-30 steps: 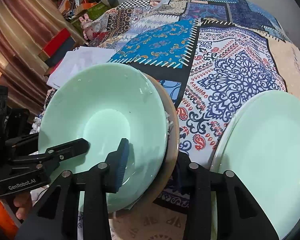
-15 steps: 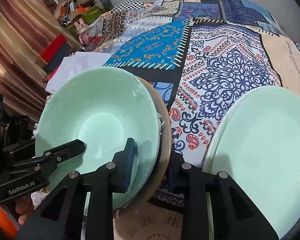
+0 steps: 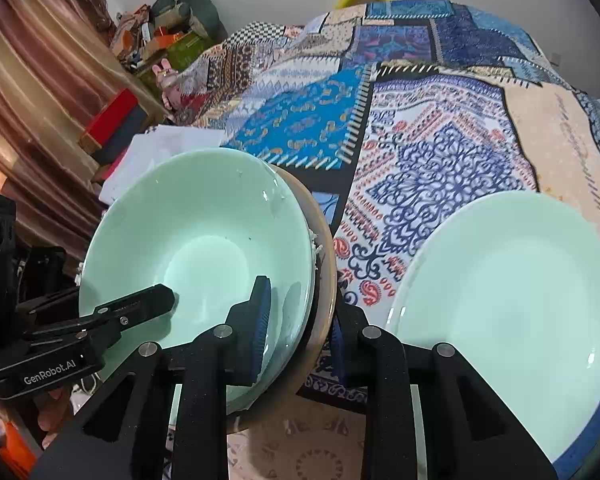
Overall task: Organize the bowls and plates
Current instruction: 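Lift the nested bowl stack with both tools and carry it over the plate stack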
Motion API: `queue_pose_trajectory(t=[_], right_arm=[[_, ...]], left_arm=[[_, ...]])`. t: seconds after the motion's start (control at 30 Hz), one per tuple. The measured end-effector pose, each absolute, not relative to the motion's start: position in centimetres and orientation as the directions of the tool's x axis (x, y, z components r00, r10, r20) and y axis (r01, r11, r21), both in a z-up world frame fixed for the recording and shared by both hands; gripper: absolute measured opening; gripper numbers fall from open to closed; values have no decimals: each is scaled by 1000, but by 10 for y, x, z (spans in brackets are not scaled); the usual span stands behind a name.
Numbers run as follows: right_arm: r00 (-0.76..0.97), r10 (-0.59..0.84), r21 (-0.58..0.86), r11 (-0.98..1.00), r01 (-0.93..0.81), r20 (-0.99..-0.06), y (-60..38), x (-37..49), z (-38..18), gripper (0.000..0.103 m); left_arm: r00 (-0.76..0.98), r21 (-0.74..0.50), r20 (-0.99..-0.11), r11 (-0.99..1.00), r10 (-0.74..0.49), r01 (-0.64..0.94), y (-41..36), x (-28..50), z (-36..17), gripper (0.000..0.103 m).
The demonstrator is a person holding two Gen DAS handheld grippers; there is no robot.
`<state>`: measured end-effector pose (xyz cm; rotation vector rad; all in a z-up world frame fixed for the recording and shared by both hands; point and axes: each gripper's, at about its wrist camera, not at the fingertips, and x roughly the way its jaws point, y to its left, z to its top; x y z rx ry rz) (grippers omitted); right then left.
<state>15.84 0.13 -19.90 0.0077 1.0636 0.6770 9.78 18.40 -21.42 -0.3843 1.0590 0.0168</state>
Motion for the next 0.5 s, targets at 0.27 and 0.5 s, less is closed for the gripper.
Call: queue_pose_trajectory(t=[0.27, 0.5], right_arm=[[362, 518, 314, 812, -491, -775, -18, 162, -176, 24], [401, 510, 307, 827, -470, -761, -38, 164, -164, 24]], left_arm=[[518, -299, -837, 941, -179, -157, 167, 107, -194, 39], [529, -300, -825, 947, -197, -116, 148, 117, -181, 39]])
